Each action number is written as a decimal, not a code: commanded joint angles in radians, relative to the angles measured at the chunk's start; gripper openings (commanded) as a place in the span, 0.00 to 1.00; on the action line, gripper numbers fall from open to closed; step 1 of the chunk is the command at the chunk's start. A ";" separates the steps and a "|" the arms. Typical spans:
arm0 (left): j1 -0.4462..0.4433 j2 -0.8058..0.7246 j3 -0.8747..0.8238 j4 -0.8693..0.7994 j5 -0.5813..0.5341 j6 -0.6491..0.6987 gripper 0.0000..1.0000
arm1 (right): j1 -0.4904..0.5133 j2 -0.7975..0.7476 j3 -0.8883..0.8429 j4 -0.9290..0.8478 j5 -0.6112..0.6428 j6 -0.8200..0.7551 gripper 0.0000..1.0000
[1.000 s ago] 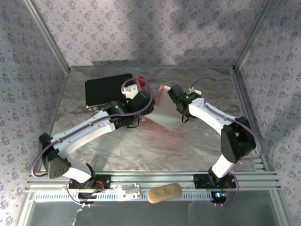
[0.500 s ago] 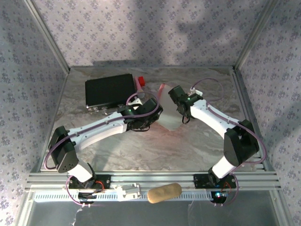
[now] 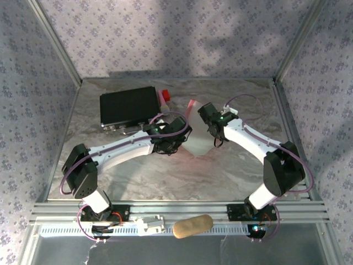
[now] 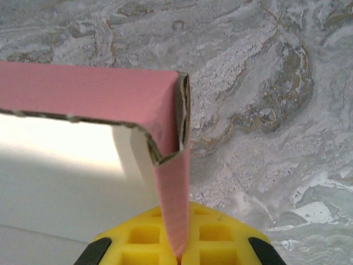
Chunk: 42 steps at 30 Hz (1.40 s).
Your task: Fold the paper box
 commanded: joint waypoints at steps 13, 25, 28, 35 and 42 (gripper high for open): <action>0.045 0.016 0.145 -0.170 -0.094 0.427 0.00 | -0.011 -0.186 0.011 -0.054 -0.120 -0.040 0.73; 0.097 0.297 0.685 -0.502 -0.030 1.447 0.00 | -0.224 -0.387 -0.159 0.250 -0.530 -0.301 0.68; 0.099 0.375 0.831 -0.583 -0.108 1.658 0.00 | -0.274 -0.400 -0.225 0.336 -0.652 -0.359 0.67; 0.110 0.420 0.870 -0.561 -0.039 2.089 0.00 | -0.311 -0.429 -0.353 0.497 -0.777 -0.416 0.67; 0.129 0.364 0.751 -0.364 0.048 2.384 0.00 | -0.317 -0.380 -0.363 0.522 -0.776 -0.471 0.66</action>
